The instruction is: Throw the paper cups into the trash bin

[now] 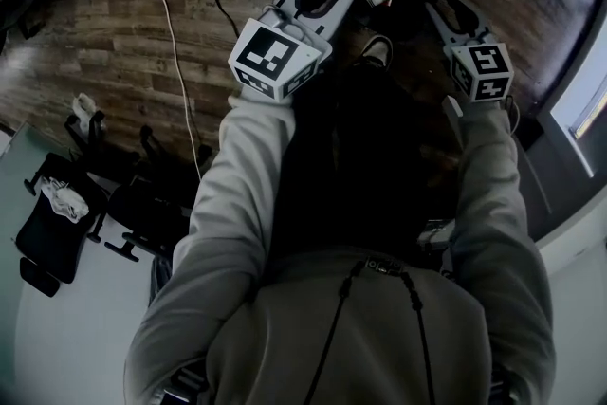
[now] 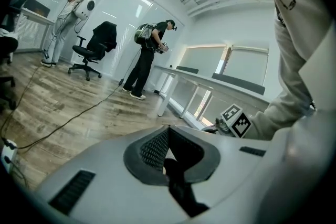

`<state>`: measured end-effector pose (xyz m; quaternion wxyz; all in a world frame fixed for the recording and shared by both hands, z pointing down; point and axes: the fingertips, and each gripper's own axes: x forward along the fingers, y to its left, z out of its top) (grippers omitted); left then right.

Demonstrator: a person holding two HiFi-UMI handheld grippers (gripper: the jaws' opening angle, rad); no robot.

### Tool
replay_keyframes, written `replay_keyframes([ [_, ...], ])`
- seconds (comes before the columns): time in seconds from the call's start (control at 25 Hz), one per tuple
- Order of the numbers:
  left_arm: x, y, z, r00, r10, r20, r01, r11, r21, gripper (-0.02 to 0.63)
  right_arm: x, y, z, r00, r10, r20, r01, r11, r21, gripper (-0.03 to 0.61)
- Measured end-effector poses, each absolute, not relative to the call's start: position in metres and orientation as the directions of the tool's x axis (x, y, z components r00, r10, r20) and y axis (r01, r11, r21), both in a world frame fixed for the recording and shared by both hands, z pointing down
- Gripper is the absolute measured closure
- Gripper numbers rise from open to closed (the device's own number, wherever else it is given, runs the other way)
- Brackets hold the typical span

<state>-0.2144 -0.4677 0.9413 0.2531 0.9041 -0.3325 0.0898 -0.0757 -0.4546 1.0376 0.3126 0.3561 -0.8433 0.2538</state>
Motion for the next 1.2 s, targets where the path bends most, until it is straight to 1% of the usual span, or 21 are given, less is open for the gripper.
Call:
replay_keyframes([
  [0.08, -0.206, -0.464, 0.909, 0.769, -0.547, 0.331, -0.64, -0.656, 0.4, 0.611, -0.072, -0.452, 1.001, -0.556, -0.443, 0.703, -0.76, 0.614, -0.213, 0.421],
  [0.16, -0.202, -0.459, 0.871, 0.777, -0.536, 0.33, -0.629, -0.67, 0.394, 0.611, -0.074, -0.448, 0.958, -0.562, -0.447, 0.696, -0.756, 0.619, -0.213, 0.455],
  [0.28, -0.204, -0.452, 0.809, 0.772, -0.543, 0.33, -0.636, -0.653, 0.412, 0.611, -0.089, -0.438, 0.892, -0.599, -0.426, 0.678, -0.734, 0.632, -0.25, 0.526],
  [0.4, -0.201, -0.435, 0.75, 0.773, -0.542, 0.329, -0.633, -0.641, 0.433, 0.611, -0.096, -0.421, 0.823, -0.628, -0.421, 0.654, -0.719, 0.635, -0.282, 0.555],
  [0.6, -0.195, -0.412, 0.671, 0.786, -0.526, 0.326, -0.617, -0.626, 0.477, 0.611, -0.114, -0.393, 0.719, -0.686, -0.415, 0.598, -0.685, 0.646, -0.337, 0.559],
  [0.76, -0.187, -0.401, 0.619, 0.783, -0.544, 0.302, -0.618, -0.622, 0.481, 0.611, -0.115, -0.377, 0.654, -0.685, -0.454, 0.57, -0.701, 0.623, -0.346, 0.56],
  [0.88, -0.189, -0.404, 0.588, 0.759, -0.585, 0.286, -0.643, -0.605, 0.47, 0.611, -0.11, -0.376, 0.62, -0.68, -0.48, 0.554, -0.704, 0.639, -0.311, 0.56],
  [1.0, -0.189, -0.4, 0.564, 0.765, -0.587, 0.263, -0.635, -0.62, 0.461, 0.611, -0.104, -0.376, 0.597, -0.672, -0.507, 0.54, -0.714, 0.636, -0.291, 0.56],
  [1.08, -0.189, -0.399, 0.551, 0.77, -0.584, 0.258, -0.632, -0.638, 0.44, 0.611, -0.1, -0.375, 0.583, -0.67, -0.523, 0.527, -0.72, 0.632, -0.289, 0.56],
  [1.2, -0.198, -0.416, 0.531, 0.745, -0.619, 0.247, -0.661, -0.638, 0.394, 0.611, -0.097, -0.388, 0.559, -0.675, -0.544, 0.498, -0.714, 0.65, -0.259, 0.56],
])
